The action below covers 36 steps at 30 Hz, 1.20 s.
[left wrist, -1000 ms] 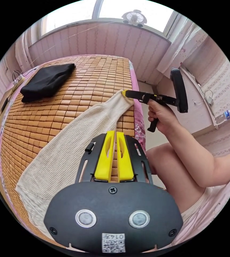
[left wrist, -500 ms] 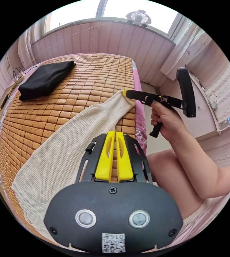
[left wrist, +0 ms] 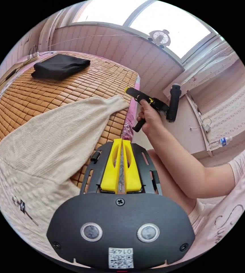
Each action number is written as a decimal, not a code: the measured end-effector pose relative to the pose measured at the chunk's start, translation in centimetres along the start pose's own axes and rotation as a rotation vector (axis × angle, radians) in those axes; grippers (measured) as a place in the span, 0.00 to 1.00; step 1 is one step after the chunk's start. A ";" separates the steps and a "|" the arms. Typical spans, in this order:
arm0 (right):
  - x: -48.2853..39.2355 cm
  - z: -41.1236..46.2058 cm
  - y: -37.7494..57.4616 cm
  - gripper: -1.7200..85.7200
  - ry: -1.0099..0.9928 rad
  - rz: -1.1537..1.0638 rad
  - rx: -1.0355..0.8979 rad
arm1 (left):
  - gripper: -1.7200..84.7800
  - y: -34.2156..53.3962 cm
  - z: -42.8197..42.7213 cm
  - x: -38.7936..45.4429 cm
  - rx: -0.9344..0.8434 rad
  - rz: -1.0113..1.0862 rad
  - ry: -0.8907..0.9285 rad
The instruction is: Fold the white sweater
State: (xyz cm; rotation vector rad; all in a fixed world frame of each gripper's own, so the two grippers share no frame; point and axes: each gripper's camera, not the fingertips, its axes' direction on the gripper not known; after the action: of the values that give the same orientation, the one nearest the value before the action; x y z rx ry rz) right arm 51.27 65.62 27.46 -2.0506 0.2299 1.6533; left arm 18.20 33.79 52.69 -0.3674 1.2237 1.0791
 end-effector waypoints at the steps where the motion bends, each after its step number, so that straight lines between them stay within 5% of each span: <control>1: -0.4 -0.2 0.4 0.10 0.005 -0.007 0.011 | 0.01 1.2 -1.5 0.1 -0.004 -0.011 -0.011; 10: -7.6 -2.9 8.1 0.12 0.028 -0.110 0.044 | 0.01 26.1 -25.9 -2.0 0.108 -0.620 -0.293; 14: -14.4 -4.5 11.5 0.12 -0.018 -0.104 0.038 | 0.01 36.4 -36.6 -1.6 0.155 -0.915 -0.576; 18: -27.9 -5.4 17.9 0.13 -0.281 -0.387 -0.076 | 0.04 43.0 -45.3 -0.8 0.263 -1.093 -0.692; 27: -56.4 -9.1 47.6 0.17 -0.904 -1.287 -0.589 | 0.11 45.3 -56.5 -3.5 0.278 -1.160 -0.820; 36: -68.8 -9.8 69.3 0.12 -0.775 -1.751 -0.592 | 0.03 43.7 -65.8 -4.4 0.286 -1.056 -0.701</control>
State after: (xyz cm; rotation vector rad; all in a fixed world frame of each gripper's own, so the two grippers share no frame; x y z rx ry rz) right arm 13.02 -10.74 75.83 -0.8292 -1.8528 1.0311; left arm -55.01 4.45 46.22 -0.3061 0.3983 0.0659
